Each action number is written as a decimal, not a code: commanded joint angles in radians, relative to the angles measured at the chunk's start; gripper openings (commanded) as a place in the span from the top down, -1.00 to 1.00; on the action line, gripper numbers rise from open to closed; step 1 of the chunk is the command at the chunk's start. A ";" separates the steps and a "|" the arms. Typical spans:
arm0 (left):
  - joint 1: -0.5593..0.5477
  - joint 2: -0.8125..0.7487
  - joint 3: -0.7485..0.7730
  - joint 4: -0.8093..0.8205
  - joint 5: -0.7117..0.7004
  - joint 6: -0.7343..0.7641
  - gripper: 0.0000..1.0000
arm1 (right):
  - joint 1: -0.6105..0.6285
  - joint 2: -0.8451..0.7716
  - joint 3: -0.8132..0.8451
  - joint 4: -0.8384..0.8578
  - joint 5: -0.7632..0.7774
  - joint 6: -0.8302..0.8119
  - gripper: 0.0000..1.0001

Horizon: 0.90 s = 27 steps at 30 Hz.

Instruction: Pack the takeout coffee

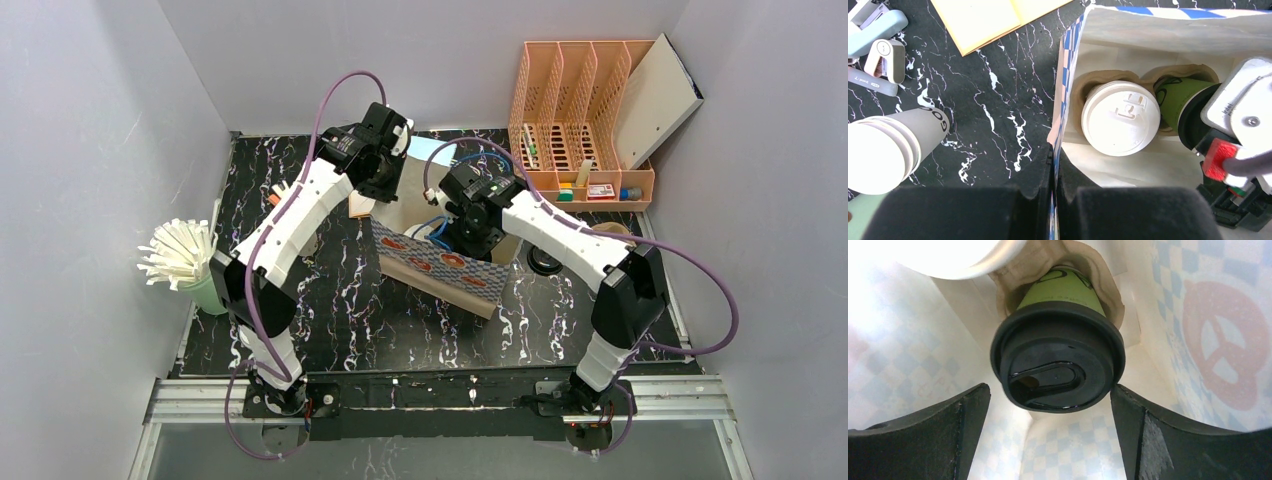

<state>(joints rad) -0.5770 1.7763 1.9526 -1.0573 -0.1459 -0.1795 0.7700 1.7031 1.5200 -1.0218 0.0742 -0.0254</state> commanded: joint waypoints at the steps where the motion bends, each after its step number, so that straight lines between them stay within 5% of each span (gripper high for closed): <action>1: 0.003 -0.078 -0.018 0.020 -0.014 0.001 1.00 | 0.002 -0.002 0.134 -0.075 -0.029 0.018 -0.97; 18: 0.003 -0.141 -0.099 0.074 -0.012 -0.018 1.00 | 0.002 -0.156 0.328 -0.031 -0.080 0.133 -0.97; 27: 0.003 -0.182 -0.149 0.106 -0.024 -0.065 1.00 | 0.000 -0.215 0.475 -0.084 0.132 0.358 -0.85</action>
<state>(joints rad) -0.5770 1.6608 1.8320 -0.9768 -0.1493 -0.2115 0.7700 1.5421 1.9377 -1.0924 0.0944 0.2001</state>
